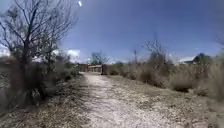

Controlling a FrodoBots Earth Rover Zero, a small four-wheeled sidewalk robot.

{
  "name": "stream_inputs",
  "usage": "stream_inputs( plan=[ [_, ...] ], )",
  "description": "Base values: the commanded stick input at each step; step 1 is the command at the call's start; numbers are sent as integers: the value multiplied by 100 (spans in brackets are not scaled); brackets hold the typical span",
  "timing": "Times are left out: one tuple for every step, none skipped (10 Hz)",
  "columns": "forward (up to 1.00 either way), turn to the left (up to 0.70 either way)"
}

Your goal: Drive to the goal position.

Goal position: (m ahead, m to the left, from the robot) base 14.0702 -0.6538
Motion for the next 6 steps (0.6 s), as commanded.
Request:
stream_inputs(
  plan=[
    [70, 0],
    [70, 0],
    [70, 0],
    [70, 0],
    [70, 0],
    [70, 0]
  ],
)
